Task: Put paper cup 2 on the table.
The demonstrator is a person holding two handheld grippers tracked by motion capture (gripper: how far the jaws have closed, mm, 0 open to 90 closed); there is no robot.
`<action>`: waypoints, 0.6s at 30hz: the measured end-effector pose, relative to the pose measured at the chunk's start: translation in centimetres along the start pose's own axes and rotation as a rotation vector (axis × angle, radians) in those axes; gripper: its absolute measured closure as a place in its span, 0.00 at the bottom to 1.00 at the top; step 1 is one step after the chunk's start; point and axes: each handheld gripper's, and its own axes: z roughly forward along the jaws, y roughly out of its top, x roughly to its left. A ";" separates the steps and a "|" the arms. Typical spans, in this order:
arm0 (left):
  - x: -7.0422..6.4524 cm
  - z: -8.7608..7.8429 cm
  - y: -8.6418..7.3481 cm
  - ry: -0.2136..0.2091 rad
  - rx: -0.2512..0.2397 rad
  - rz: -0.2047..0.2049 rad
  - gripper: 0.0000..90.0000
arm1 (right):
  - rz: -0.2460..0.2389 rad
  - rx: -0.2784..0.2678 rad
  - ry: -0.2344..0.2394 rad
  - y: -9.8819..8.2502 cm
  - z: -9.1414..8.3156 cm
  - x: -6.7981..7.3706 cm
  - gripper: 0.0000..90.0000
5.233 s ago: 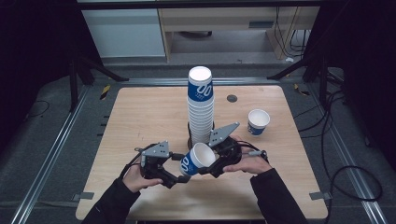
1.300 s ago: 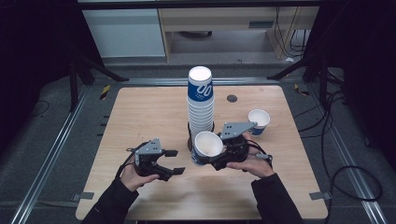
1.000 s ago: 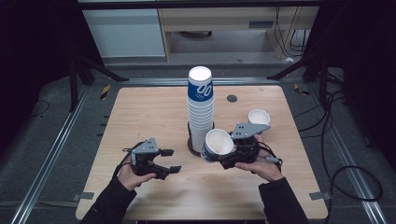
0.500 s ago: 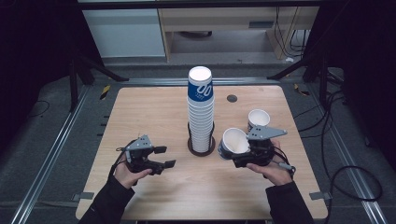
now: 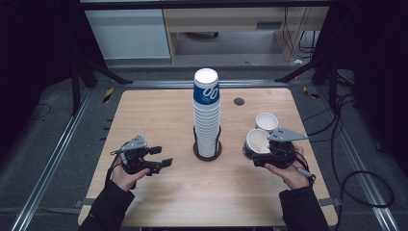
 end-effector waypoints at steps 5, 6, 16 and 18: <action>0.7 -0.2 -0.1 0.027 0.002 -0.017 0.26 | 0.052 0.008 -0.068 -0.4 -0.8 -1.5 0.21; 0.7 -0.3 -0.1 0.030 0.001 -0.020 0.26 | 0.053 0.009 -0.077 -0.5 -0.9 -1.8 0.21; 1.5 -0.5 -0.4 0.047 -0.003 -0.039 0.26 | 0.103 0.059 -0.199 -1.9 -1.2 -4.7 0.21; 1.5 -0.6 -0.4 0.053 -0.003 -0.039 0.26 | 0.109 0.087 -0.222 -2.4 -0.9 -5.2 0.21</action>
